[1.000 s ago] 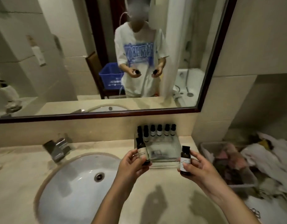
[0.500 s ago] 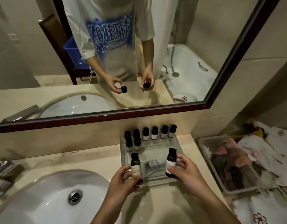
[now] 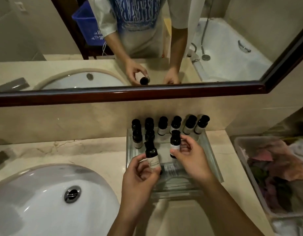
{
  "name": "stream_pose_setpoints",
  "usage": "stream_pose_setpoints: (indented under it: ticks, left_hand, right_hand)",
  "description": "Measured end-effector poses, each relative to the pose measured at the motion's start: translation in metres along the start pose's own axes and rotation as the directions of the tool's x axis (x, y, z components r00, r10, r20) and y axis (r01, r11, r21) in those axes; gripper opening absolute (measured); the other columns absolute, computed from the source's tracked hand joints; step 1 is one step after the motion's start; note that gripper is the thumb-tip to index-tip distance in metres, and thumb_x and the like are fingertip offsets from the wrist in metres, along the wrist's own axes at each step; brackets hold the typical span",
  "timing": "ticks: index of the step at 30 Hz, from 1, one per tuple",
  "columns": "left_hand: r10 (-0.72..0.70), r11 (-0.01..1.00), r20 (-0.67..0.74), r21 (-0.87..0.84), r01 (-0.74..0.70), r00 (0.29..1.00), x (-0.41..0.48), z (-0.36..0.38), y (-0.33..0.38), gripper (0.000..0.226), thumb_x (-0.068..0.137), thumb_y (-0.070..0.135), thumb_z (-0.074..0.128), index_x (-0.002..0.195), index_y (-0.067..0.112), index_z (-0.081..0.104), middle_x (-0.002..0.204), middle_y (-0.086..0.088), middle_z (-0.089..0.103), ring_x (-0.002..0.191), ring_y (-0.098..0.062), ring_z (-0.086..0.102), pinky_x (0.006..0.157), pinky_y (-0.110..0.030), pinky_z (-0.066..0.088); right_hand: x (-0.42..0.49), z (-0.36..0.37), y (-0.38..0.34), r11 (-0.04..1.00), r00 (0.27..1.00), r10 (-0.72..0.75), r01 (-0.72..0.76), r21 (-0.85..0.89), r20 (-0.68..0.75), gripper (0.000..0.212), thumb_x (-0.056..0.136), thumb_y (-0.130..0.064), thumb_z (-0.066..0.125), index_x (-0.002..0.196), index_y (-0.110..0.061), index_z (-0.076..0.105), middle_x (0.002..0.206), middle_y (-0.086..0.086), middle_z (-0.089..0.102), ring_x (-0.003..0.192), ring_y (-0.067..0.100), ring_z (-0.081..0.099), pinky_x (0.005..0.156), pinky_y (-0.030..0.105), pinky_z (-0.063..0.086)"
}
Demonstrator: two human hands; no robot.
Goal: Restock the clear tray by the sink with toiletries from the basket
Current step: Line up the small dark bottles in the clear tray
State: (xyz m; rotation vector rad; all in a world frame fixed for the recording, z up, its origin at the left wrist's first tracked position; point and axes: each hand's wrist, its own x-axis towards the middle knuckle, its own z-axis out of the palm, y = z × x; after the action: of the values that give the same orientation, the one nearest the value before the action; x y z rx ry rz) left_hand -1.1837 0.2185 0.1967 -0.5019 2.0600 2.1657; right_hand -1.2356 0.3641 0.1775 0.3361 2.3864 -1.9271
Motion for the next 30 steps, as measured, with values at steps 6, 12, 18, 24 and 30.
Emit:
stream_pose_setpoints:
  ticks: [6,12,18,24,30]
  left_hand:
    - [0.264,0.871,-0.077,0.447,-0.204,0.961,0.015,0.042,-0.010,0.048,0.080,0.017,0.070,0.120,0.034,0.050,0.098,0.021,0.060,0.084,0.010,0.059,0.071,-0.006,0.046]
    - [0.370,0.765,-0.108,0.599,-0.237,0.923,0.039,0.073,-0.019,0.055,0.086,0.021,0.062,0.136,0.024,0.039,0.113,0.007,0.060,0.100,-0.009,0.055,0.079,-0.016,0.038]
    - [0.337,0.753,-0.114,0.629,-0.195,0.935,0.054,0.078,-0.028,0.058,0.086,0.015,0.059,0.138,0.020,0.034,0.115,-0.003,0.063,0.102,-0.021,0.060,0.082,-0.027,0.045]
    - [0.270,0.765,-0.039,0.615,-0.190,0.962,0.059,0.078,-0.037,0.051,0.087,0.010,0.055,0.134,0.018,0.037,0.114,-0.005,0.060,0.093,-0.023,0.059,0.070,-0.023,0.035]
    - [0.230,0.795,-0.046,0.585,-0.160,0.972,0.059,0.080,-0.037,0.050,0.089,0.011,0.051,0.137,0.019,0.035,0.115,-0.003,0.058,0.089,-0.015,0.056,0.067,-0.021,0.035]
  right_hand:
    - [0.007,-0.013,0.019,0.994,0.995,-0.096,0.093,-0.060,-0.041,0.045,0.082,-0.009,0.068,0.110,-0.039,0.050,0.098,-0.024,0.057,0.093,-0.001,0.058,0.085,0.016,0.046]
    - [0.019,-0.023,0.023,0.972,0.980,-0.190,0.197,-0.130,0.062,0.041,0.084,-0.008,0.066,0.112,-0.034,0.049,0.101,-0.027,0.057,0.095,-0.019,0.055,0.082,0.001,0.044]
    - [0.027,-0.025,0.028,0.934,0.962,-0.248,0.270,-0.235,0.117,0.038,0.085,-0.010,0.066,0.110,-0.032,0.047,0.096,-0.027,0.056,0.094,-0.021,0.053,0.080,-0.001,0.041]
    - [0.030,-0.025,0.030,0.911,0.959,-0.239,0.276,-0.307,0.152,0.039,0.086,-0.014,0.064,0.118,-0.028,0.047,0.099,-0.030,0.052,0.096,-0.020,0.050,0.082,-0.002,0.039]
    - [0.022,-0.032,0.014,0.887,0.967,-0.205,0.249,-0.388,0.151,0.057,0.084,-0.022,0.067,0.134,-0.023,0.039,0.122,-0.014,0.047,0.116,0.001,0.045,0.099,0.019,0.038]
